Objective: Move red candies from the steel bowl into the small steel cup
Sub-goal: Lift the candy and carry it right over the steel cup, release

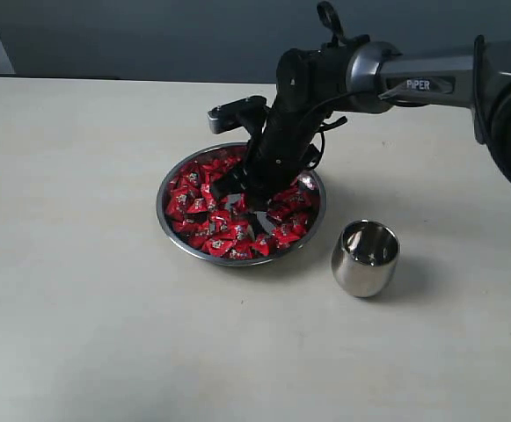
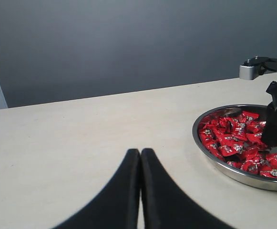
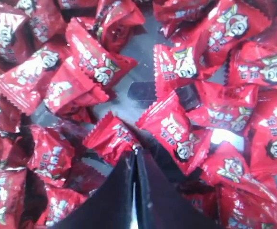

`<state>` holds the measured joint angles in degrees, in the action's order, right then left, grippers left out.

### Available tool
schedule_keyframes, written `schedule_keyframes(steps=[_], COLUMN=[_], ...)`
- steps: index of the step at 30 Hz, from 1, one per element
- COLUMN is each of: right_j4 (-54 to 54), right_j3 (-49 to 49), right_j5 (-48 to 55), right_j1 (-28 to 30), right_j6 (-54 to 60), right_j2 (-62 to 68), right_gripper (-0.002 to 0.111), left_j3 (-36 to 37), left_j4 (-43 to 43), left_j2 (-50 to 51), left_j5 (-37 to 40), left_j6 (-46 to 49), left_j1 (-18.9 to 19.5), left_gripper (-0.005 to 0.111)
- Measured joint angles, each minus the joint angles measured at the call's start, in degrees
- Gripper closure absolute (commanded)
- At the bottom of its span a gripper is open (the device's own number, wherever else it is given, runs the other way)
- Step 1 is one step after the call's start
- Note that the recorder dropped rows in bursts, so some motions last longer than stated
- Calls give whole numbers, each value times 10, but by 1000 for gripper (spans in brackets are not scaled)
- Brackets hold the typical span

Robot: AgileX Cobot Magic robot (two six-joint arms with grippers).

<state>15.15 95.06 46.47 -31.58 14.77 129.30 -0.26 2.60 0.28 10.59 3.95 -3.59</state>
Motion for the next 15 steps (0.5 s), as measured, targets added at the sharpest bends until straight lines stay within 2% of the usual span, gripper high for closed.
schedule_keyframes(steps=[8,15], right_j4=[0,-47], right_j3=[0,-7], right_j5=[5,73], right_j1=[0,0], right_j6=[0,-41], right_j2=[-107,-192], right_gripper=[109,109], left_j3=[0,0], left_j4=[0,0], left_j2=[0,0], left_j5=[0,0], left_j6=[0,0], left_j1=[0,0], left_gripper=[105,105])
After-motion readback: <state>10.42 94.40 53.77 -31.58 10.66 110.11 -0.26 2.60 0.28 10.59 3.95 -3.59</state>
